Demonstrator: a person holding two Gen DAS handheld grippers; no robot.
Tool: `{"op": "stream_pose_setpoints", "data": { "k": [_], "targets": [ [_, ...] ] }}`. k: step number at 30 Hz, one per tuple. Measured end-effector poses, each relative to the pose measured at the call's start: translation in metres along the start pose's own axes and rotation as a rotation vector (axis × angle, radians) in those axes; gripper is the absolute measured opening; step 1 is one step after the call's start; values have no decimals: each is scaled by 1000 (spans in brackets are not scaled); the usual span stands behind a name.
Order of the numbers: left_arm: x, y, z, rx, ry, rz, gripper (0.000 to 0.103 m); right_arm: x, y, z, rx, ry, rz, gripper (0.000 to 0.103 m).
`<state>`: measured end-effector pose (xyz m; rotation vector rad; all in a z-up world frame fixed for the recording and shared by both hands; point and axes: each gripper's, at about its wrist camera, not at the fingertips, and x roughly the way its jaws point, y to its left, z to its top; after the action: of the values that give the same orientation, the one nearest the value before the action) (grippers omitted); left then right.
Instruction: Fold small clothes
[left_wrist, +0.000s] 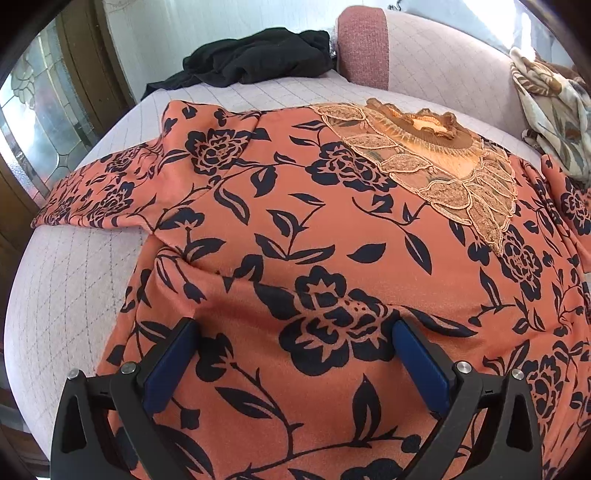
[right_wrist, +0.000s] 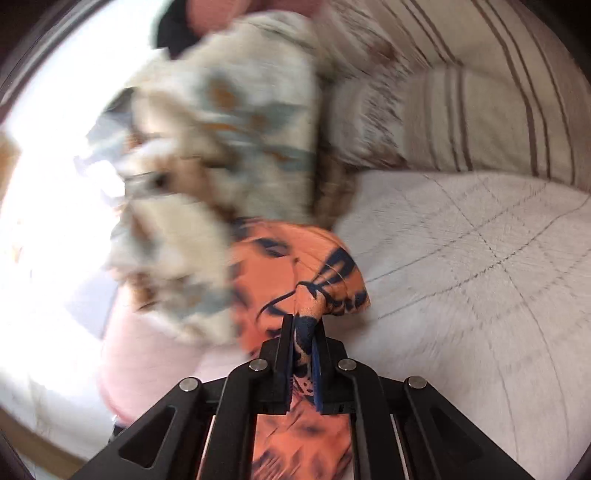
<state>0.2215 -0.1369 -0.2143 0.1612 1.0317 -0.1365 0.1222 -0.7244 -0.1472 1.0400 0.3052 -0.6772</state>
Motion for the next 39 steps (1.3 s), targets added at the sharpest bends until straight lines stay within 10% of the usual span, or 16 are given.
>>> {"op": "stream_pose_setpoints", "data": {
  "k": [11, 24, 27, 29, 30, 39],
  "targets": [
    [-39, 71, 18, -181, -127, 103, 103, -130, 190, -131, -268, 190, 389, 8],
    [-41, 178, 22, -404, -140, 233, 103, -26, 310, -421, -338, 685, 429, 13],
    [-40, 188, 23, -430, -129, 225, 103, -21, 318, -462, -416, 761, 390, 42],
    [-40, 191, 25, -433, -125, 229, 103, -27, 323, -474, -447, 828, 434, 84],
    [-38, 194, 26, -437, -121, 230, 103, -34, 322, -473, -458, 826, 459, 88],
    [-20, 250, 16, -675, -11, 190, 103, -98, 268, -409, -665, 605, 364, 86]
  ]
}}
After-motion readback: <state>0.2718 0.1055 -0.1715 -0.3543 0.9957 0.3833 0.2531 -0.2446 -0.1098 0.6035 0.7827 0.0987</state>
